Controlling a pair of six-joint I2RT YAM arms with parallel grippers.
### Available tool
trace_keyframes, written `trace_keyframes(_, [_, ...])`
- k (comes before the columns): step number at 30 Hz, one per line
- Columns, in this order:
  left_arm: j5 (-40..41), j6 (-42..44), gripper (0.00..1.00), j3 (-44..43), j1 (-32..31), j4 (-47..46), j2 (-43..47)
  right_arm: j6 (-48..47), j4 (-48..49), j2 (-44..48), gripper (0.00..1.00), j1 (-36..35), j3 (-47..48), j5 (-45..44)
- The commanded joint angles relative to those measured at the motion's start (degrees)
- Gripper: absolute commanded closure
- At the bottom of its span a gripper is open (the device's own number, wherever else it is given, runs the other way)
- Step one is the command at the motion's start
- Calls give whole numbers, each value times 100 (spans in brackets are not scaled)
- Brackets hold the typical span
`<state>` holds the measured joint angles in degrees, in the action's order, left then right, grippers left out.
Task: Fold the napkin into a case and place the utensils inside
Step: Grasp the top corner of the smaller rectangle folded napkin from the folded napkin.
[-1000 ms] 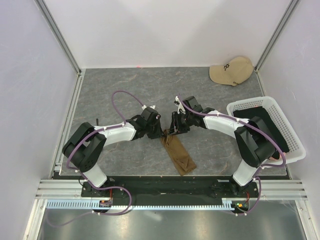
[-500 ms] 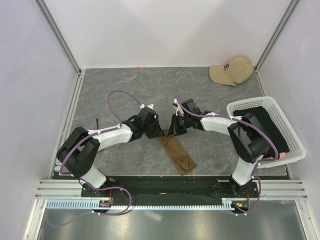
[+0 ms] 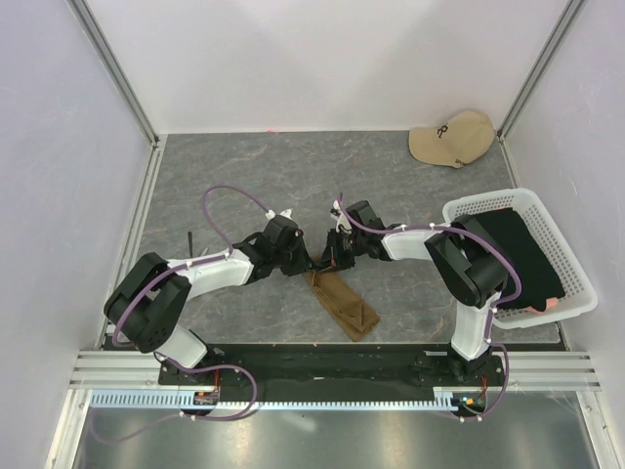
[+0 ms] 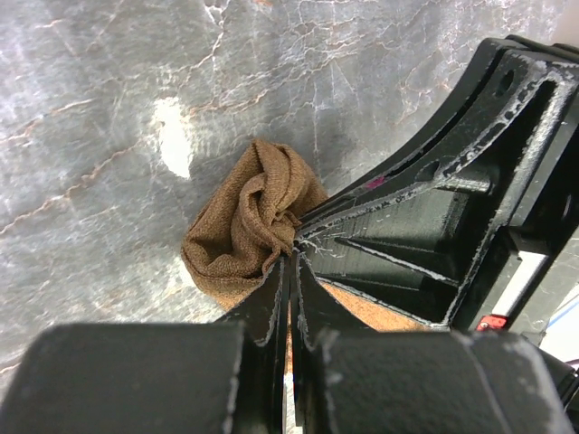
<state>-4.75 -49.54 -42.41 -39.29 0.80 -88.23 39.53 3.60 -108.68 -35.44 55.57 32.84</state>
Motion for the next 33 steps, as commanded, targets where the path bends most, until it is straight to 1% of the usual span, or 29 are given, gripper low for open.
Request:
trace_keyframes(1, [-157,-337,98,49,-53,-528,245,160,432,101,90,-147,-187,232])
trace_keyframes(2, [-114,-337,98,32,-53,-485,236,143,388,154,85,-147,-213,171])
trace_keyframes(5, [-79,-267,98,-30,-53,-291,200,-59,81,426,77,-121,-240,-22])
trace_keyframes(9, [-17,-205,98,-21,-53,-177,271,-165,-183,716,75,-16,-328,-76])
trace_keyframes(12, [-17,-197,98,5,-53,-150,332,-252,-245,875,79,28,-398,-85])
trace_keyframes(15, [-131,-188,98,-4,-53,-202,359,-226,-202,831,89,20,-424,20])
trace_keyframes(16, [-244,-179,98,-4,-53,-281,359,-200,-149,805,95,-6,-424,29])
trace_keyframes(18, [-333,-214,98,-4,-53,-317,315,-113,-35,761,100,-42,-424,38])
trace_keyframes(22, [-535,-380,98,22,-53,-484,245,283,386,455,100,-331,-407,12])
trace_keyframes(23, [-518,-398,98,14,-53,-493,227,344,614,375,100,-375,-407,-14])
trace_keyframes(25, [-431,-477,98,40,-53,-493,148,345,599,77,100,-437,-285,-24])
trace_keyframes(26, [-421,-513,98,58,-44,-484,130,284,442,15,100,-429,-223,12])
trace_keyframes(28, [-378,-504,98,66,-35,-431,113,109,300,215,100,-367,-257,-119])
trace_keyframes(30, [-351,-461,98,93,-35,-388,130,3,81,461,94,-262,-275,-217])
trace_keyframes(31, [-316,-443,98,84,-35,-370,139,-93,-24,514,83,-227,-257,-208])
trace_keyframes(33, [-298,-408,98,75,-35,-335,148,-182,-315,672,79,-139,-257,-225])
